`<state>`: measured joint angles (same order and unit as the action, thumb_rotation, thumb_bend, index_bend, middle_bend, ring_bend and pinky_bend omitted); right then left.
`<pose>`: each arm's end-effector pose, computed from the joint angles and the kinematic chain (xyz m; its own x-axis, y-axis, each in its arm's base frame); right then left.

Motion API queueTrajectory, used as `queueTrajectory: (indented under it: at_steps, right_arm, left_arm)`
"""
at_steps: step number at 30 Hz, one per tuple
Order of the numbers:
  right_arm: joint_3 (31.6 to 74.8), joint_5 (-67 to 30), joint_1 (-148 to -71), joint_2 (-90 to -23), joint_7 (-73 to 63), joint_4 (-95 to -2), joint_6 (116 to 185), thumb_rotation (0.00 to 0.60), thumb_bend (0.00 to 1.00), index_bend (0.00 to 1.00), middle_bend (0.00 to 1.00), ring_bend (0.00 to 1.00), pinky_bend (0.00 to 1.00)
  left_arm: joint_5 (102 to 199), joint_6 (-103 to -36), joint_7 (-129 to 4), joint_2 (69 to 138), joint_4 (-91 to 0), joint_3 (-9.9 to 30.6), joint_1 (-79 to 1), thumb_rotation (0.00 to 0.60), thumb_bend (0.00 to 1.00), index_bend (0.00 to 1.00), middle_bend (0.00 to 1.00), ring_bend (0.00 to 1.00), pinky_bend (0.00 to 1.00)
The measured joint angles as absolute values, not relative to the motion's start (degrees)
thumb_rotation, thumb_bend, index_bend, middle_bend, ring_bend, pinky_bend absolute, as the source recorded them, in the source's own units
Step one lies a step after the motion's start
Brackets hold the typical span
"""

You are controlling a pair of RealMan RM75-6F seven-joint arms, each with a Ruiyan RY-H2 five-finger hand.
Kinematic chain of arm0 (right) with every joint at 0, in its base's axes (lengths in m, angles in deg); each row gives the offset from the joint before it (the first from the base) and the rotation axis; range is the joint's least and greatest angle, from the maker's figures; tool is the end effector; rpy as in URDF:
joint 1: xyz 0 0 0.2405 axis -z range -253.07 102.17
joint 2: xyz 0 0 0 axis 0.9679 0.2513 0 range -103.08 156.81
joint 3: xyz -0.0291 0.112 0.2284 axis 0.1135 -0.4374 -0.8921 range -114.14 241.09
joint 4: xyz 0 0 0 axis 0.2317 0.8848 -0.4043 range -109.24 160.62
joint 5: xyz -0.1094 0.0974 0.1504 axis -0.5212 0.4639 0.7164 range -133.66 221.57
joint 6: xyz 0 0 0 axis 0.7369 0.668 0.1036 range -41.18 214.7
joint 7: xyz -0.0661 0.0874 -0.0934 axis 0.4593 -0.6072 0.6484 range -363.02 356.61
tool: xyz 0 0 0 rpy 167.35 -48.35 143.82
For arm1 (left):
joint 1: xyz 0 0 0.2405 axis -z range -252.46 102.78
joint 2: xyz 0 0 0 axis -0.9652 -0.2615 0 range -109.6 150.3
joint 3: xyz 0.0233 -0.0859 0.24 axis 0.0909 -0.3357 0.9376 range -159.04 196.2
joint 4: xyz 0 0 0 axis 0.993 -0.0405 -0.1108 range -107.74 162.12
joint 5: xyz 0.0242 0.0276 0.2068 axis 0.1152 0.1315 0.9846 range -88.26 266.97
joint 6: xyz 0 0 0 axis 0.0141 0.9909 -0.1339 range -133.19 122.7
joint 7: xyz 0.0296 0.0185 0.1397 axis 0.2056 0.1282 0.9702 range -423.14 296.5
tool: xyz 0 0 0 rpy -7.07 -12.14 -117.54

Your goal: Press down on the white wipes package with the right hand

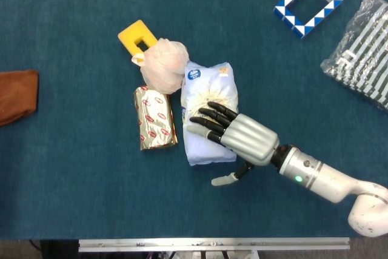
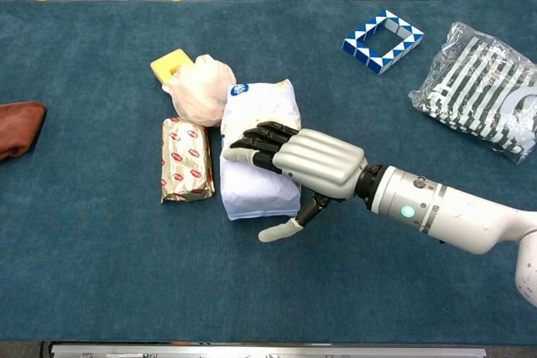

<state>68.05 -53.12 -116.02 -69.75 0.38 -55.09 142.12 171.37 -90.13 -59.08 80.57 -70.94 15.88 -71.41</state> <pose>-0.1303 -0.2353 -0.0896 0.5335 -0.3550 0.7677 -0.6320 -0.7706 0.0828 -0.3098 0.1713 0.1739 0.4269 0.0260 0.9039 0.9008 0.0749 -0.4276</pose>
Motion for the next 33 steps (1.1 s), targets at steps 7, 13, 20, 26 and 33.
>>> queueTrajectory:
  at_steps: [7, 13, 20, 26, 33]
  right_arm:
    - [66.9, -55.2, -115.9, -65.9, 0.4, -60.4, 146.8, 0.234, 0.00, 0.00, 0.08, 0.00, 0.00]
    - [66.2, -56.2, -114.6, -58.7, 2.4, -66.2, 151.0, 0.233, 0.00, 0.00, 0.08, 0.00, 0.00]
    - [66.1, -52.8, -108.8, -48.1, 7.4, -69.7, 157.0, 0.289, 0.00, 0.00, 0.08, 0.00, 0.00]
    - [65.9, -47.2, -101.3, -42.0, 10.0, -70.6, 164.3, 0.443, 0.00, 0.00, 0.09, 0.00, 0.00]
    - [65.0, -40.4, -93.2, -38.9, 7.4, -68.1, 171.1, 0.461, 0.00, 0.00, 0.09, 0.00, 0.00]
  left_arm:
    - [171.5, -90.1, -59.3, 80.5, -71.1, 15.7, -71.3, 0.600, 0.35, 0.24, 0.23, 0.18, 0.21]
    - [171.7, -89.8, -59.5, 80.7, -70.7, 15.7, -71.0, 0.600, 0.35, 0.24, 0.23, 0.18, 0.21]
    - [172.3, -88.9, -59.6, 81.7, -69.1, 15.5, -70.0, 0.600, 0.35, 0.24, 0.23, 0.18, 0.21]
    - [173.4, -88.8, -58.4, 83.3, -67.7, 15.3, -69.2, 0.600, 0.35, 0.24, 0.23, 0.18, 0.21]
    - [174.8, -89.3, -57.0, 84.9, -67.6, 15.4, -68.6, 0.600, 0.35, 0.24, 0.23, 0.18, 0.21]
